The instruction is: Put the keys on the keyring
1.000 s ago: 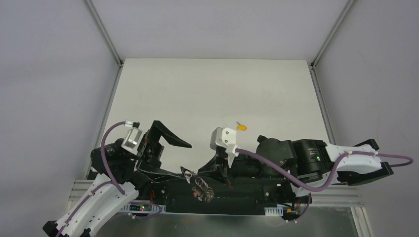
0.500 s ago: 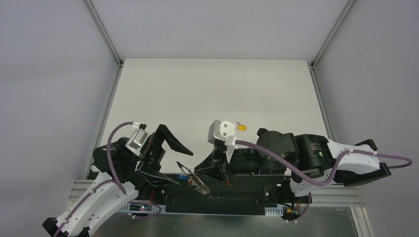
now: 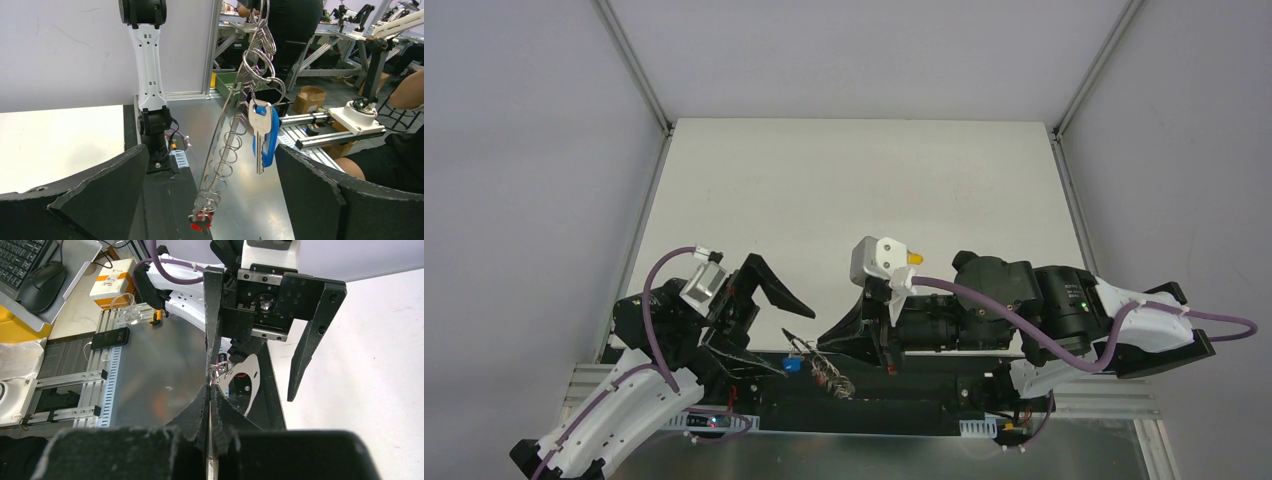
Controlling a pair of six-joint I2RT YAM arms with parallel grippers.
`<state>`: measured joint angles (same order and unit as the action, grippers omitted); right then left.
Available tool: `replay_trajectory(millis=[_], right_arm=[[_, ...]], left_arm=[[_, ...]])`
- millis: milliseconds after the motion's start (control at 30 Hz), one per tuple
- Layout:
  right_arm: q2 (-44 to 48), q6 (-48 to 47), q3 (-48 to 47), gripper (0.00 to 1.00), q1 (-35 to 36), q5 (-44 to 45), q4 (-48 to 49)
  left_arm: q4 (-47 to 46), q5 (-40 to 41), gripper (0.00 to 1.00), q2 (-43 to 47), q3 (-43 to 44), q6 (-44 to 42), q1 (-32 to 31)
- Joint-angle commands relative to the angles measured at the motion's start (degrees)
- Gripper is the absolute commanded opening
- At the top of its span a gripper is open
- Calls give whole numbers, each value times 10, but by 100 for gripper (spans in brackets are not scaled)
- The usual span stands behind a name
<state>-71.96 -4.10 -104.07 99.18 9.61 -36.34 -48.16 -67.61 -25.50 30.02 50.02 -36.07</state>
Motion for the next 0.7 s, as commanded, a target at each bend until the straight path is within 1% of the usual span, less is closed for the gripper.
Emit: replay_trajectory(millis=[0, 333, 667], right_arm=[[-1, -8, -37, 0, -2, -11, 30], [-12, -21, -59, 0, -2, -17, 30], [-11, -29, -71, 0, -2, -21, 40]], left_arm=[[-28, -14, 98, 2, -2, 2, -7], [-28, -13, 96, -1, -3, 2, -7], [-28, -16, 89, -2, -3, 3, -7]])
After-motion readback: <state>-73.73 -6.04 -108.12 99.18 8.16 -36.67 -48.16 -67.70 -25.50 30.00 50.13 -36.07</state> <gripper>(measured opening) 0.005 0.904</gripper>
